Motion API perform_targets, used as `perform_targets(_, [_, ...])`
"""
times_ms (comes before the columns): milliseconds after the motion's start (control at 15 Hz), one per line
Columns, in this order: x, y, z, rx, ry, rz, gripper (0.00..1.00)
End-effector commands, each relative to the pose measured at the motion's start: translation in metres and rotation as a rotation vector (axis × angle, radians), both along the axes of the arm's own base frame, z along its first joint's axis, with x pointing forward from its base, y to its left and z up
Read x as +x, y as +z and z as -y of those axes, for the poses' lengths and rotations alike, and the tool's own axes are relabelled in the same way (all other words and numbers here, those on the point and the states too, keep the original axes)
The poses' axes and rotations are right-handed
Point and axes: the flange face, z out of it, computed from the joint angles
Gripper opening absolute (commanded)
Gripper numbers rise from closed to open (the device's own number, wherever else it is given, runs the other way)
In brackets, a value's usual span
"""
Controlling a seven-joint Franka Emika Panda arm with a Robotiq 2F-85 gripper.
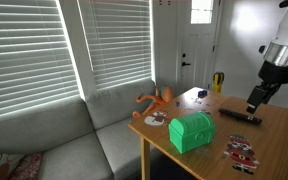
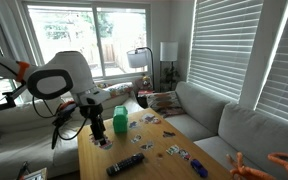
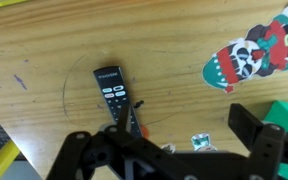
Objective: Press a button on the black remote
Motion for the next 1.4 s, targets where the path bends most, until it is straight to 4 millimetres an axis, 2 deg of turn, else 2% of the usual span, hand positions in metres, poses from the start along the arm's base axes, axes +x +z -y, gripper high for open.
perform_targets(0, [0.017, 0.004, 0.026, 0.047, -0.19, 0.0, 1.0])
perform_targets(133, [0.022, 0.002, 0.039, 0.061, -0.293, 0.004, 1.0])
perform_targets(200, [0.025, 0.001, 0.046, 0.069, -0.344, 0.003, 0.76])
perform_targets(333, [0.029, -0.003, 0.059, 0.085, -0.444, 0.004, 0.68])
perform_targets(533, [0.034, -0.007, 0.074, 0.112, -0.596, 0.006, 0.44])
perform_targets(667, [0.038, -0.012, 0.084, 0.132, -0.694, 0.014, 0.32])
perform_targets(933, [0.045, -0.02, 0.093, 0.162, -0.889, 0.05, 0.04])
perform_targets(1000, [0.047, -0.024, 0.096, 0.171, -0.936, 0.064, 0.0])
perform_targets(1333, [0.054, -0.035, 0.104, 0.213, -1.136, 0.126, 0.0])
